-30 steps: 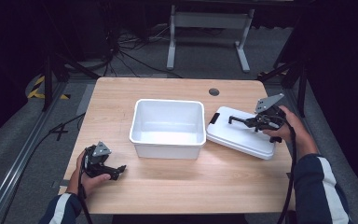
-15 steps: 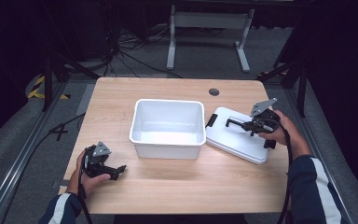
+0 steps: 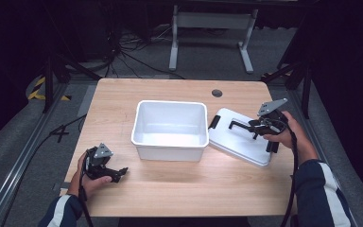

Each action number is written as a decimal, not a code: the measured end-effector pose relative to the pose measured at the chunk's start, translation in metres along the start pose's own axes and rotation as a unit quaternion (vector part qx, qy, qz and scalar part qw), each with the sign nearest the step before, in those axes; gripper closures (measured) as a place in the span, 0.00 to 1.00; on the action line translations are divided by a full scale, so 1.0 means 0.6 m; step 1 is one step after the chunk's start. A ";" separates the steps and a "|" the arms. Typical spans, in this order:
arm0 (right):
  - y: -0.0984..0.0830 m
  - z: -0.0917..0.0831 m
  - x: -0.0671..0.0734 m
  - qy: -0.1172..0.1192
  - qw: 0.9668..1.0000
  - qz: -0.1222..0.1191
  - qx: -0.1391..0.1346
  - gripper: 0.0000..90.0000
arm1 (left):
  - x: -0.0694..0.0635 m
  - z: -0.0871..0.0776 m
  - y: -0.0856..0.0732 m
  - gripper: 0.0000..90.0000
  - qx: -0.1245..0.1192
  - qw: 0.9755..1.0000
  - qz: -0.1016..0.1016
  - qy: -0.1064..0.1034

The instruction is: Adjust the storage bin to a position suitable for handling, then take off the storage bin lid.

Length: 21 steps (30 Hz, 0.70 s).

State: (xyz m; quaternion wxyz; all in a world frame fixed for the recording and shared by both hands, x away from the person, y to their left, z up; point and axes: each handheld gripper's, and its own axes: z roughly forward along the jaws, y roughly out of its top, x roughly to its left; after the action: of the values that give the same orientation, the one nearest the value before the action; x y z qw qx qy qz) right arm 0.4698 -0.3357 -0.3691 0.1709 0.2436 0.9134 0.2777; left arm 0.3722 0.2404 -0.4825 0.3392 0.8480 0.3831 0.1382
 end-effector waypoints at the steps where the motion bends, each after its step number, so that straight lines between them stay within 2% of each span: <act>1: 0.000 -0.001 0.000 0.000 1.000 -0.001 -0.003 0.76 | 0.000 0.000 0.000 0.00 0.000 1.000 0.000 0.000; 11: 0.008 -0.020 0.006 -0.011 1.000 0.019 -0.008 0.63 | 0.000 0.000 0.000 0.00 0.000 1.000 0.002 0.001; 13: 0.009 -0.024 0.010 -0.006 1.000 0.020 -0.011 0.61 | 0.000 0.000 0.000 0.00 0.000 1.000 0.000 0.000; 21: 0.012 -0.036 0.025 -0.022 0.999 0.024 -0.013 0.53 | 0.000 0.000 0.000 0.00 -0.001 1.000 0.000 0.000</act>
State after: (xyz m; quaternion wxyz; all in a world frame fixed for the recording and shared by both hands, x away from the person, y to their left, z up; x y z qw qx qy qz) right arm 0.4507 -0.3316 -0.3507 0.1874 0.2697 0.8994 0.2885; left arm 0.3724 0.2404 -0.4825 0.3394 0.8478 0.3831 0.1388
